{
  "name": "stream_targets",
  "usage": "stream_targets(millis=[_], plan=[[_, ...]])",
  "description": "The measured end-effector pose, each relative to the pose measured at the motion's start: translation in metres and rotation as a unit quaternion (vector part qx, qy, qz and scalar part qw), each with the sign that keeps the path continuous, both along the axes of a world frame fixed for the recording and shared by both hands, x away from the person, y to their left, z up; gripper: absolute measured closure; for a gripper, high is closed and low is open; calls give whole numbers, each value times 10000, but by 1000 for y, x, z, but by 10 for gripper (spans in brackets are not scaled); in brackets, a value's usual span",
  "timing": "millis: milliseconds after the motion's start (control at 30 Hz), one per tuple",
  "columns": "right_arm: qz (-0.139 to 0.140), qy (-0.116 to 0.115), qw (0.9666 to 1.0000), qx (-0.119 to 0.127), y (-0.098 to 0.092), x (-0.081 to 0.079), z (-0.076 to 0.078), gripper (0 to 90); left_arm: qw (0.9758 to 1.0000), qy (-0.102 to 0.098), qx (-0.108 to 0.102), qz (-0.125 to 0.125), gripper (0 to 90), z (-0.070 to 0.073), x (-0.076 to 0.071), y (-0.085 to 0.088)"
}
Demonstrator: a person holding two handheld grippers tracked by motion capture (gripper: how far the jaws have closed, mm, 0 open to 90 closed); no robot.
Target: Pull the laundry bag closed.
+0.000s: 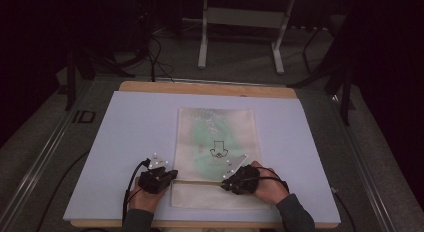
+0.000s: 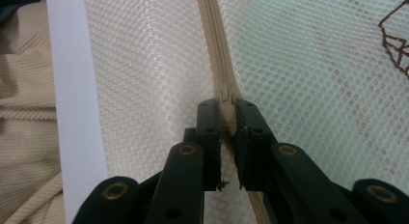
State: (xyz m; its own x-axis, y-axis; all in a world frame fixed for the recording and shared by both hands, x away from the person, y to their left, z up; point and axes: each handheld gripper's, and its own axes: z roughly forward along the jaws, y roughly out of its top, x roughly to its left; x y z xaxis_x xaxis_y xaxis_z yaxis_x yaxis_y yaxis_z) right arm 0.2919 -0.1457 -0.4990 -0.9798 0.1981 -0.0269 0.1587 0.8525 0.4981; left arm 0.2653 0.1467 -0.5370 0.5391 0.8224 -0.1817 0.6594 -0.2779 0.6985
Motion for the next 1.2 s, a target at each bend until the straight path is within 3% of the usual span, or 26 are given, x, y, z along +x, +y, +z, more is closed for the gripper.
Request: stream_targets(millis=[1200], plan=[[-264, 67, 9996, 55, -28, -1, 2, 821, 10000, -3, 9, 0, 894, 0, 0, 0]])
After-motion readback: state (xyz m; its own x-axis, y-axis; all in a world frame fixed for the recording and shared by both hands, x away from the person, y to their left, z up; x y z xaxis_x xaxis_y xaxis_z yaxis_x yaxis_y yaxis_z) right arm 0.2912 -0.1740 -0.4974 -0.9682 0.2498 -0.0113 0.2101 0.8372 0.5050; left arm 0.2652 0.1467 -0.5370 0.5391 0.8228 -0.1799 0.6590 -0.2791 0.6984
